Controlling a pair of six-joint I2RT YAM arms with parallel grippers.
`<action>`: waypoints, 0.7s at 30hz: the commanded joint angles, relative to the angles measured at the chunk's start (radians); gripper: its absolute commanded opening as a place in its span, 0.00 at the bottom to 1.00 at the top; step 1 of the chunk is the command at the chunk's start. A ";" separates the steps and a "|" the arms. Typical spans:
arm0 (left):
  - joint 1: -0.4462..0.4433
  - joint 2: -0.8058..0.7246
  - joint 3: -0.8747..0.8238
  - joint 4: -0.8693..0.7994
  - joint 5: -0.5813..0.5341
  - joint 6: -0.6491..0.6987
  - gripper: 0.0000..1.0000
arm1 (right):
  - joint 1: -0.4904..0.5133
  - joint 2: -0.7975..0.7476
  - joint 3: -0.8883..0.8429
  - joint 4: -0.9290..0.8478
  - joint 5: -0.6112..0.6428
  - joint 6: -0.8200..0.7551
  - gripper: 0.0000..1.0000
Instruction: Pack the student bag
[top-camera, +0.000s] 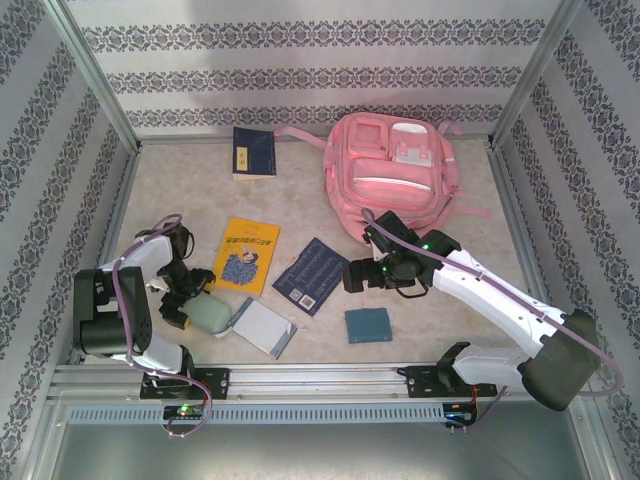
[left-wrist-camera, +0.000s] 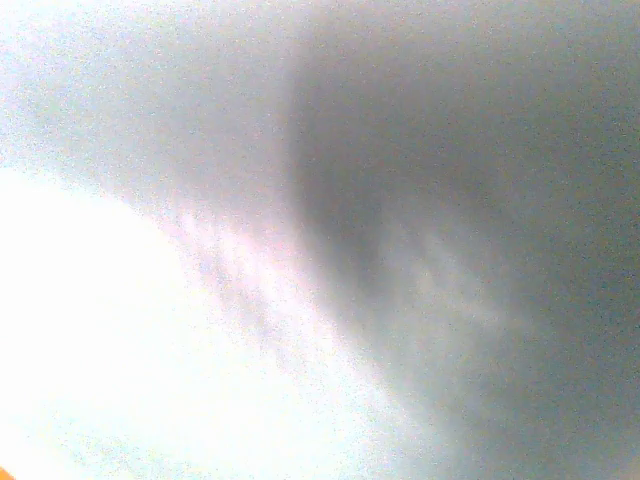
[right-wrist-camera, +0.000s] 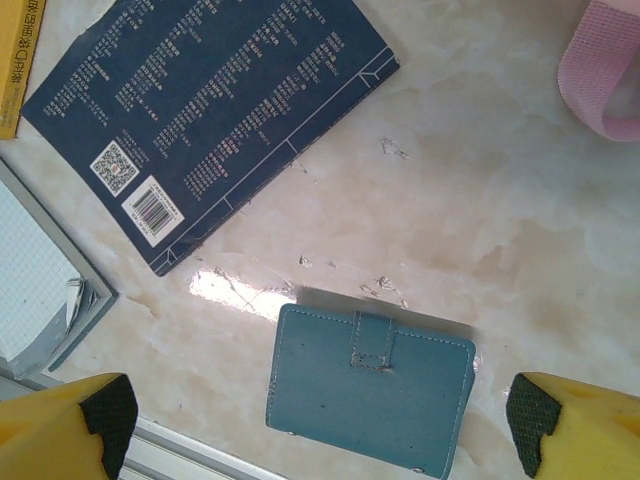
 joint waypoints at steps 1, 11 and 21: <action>0.014 -0.014 0.019 0.001 0.010 0.008 1.00 | -0.002 0.004 -0.010 0.001 -0.011 0.025 0.95; 0.007 -0.222 0.093 -0.072 0.093 -0.045 0.90 | -0.003 -0.012 0.049 -0.041 0.006 0.001 0.95; -0.018 -0.228 0.134 -0.183 0.026 0.017 1.00 | -0.005 0.035 0.120 -0.058 -0.029 -0.033 0.95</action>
